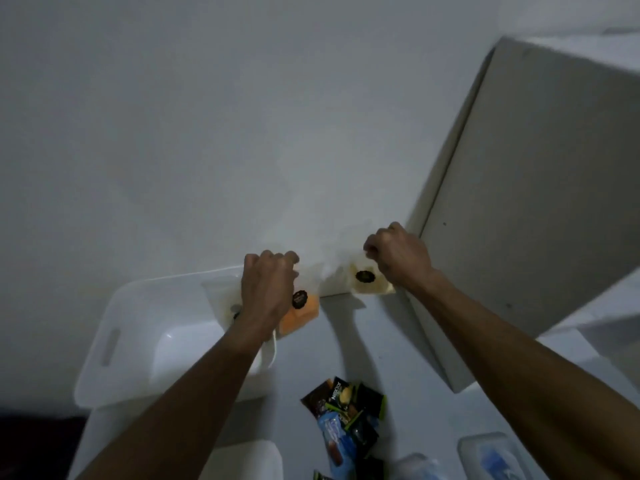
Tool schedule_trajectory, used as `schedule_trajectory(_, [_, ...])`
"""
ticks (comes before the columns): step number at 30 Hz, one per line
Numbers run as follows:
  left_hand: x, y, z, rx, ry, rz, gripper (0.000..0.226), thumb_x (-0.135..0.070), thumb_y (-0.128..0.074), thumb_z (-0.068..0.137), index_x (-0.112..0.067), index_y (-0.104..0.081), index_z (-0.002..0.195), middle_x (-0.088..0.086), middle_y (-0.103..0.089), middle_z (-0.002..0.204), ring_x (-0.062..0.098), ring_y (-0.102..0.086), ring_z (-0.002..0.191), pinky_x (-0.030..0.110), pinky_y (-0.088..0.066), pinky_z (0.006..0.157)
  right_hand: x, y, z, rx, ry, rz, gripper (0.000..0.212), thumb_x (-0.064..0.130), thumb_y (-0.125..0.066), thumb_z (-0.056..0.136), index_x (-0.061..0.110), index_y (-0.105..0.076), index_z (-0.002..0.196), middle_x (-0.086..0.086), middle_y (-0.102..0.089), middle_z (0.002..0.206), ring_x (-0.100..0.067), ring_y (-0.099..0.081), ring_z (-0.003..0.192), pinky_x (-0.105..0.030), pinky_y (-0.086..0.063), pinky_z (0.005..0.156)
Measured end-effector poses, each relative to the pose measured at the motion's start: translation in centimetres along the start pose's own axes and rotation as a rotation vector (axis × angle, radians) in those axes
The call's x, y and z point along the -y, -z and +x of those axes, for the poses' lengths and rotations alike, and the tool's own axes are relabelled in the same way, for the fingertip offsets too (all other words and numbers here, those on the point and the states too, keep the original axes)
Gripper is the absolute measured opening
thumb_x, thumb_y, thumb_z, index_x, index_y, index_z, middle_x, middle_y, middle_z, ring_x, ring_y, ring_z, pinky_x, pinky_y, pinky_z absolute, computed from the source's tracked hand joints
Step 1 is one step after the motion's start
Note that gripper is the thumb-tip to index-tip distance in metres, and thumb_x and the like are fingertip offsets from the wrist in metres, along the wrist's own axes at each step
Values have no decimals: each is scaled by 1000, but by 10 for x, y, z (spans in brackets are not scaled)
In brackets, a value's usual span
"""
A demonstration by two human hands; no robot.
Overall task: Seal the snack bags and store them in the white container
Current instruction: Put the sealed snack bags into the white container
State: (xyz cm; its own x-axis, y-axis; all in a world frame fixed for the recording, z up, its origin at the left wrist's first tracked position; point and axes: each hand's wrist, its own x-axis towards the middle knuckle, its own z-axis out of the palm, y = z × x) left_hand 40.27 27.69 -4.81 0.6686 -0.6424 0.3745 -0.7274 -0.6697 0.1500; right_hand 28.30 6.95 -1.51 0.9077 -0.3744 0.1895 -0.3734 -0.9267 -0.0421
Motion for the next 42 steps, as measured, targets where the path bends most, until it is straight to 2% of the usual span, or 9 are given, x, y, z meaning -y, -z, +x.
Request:
schedule_trajectory(3, [22,55,3,-8,7,40,14,-20,-60,94,-16,-72,99,7,-73,95,28,-61,93,37,-34,82,40,54,-2,-67,2,5,14,19,-59,97,18,-72,104,-5,-69,100,-24,-53,105,-36,-44,66])
schedule_trajectory(8, [72,134,-1,-66,44,52,16,-19,-59,95,-16,-75,94,8,-73,95,30,-63,91,36,-35,80,112,122,-6,-165,-14,42,11,15,-62,95,19,-71,100,-2,-65,98,-20,-53,100,-40,-52,70])
schedule_trajectory(12, [116,171,-10,-57,101,83,15,-15,-63,92,-17,-74,101,7,-73,99,30,-62,97,39,-35,84,165,142,-2,-161,1,114,15,11,-61,93,23,-69,96,1,-61,98,-18,-56,97,-36,-52,63])
schedule_trajectory(15, [148,179,-18,-13,169,75,14,-13,-65,89,-20,-75,97,4,-73,98,27,-57,102,40,-33,84,201,137,-2,-125,44,172,9,19,-64,93,26,-69,98,1,-60,101,-17,-54,100,-38,-53,69])
schedule_trajectory(18, [173,172,-23,26,244,15,11,-16,-65,90,-23,-74,92,1,-71,99,26,-53,107,41,-33,85,230,117,-4,-69,112,164,10,29,-65,94,25,-71,101,1,-62,106,-18,-47,110,-43,-52,80])
schedule_trajectory(21, [187,155,-25,61,295,-57,9,-21,-66,91,-23,-74,89,1,-72,100,27,-54,108,42,-33,87,247,84,-7,-10,157,151,15,35,-64,93,26,-71,101,2,-59,120,-21,-43,117,-42,-47,87])
schedule_trajectory(28, [184,95,-25,224,320,-154,10,-32,-70,87,-26,-77,85,0,-70,104,26,-53,112,42,-34,91,255,-1,-12,101,122,152,17,36,-68,88,33,-75,103,2,-34,154,-24,-20,140,-44,-33,103])
schedule_trajectory(37, [159,1,-34,348,291,-159,12,-33,-73,85,-28,-78,94,-1,-70,106,23,-56,104,40,-39,87,238,-91,-14,151,-45,195,12,41,-71,85,34,-78,92,2,-17,162,-29,-3,147,-52,-19,116])
schedule_trajectory(42, [158,-34,-37,377,286,-172,9,-31,-72,85,-32,-78,92,-3,-72,103,21,-59,99,37,-38,82,228,-123,-12,182,-90,194,22,47,-67,85,30,-76,97,3,-9,164,-32,2,149,-60,-10,118])
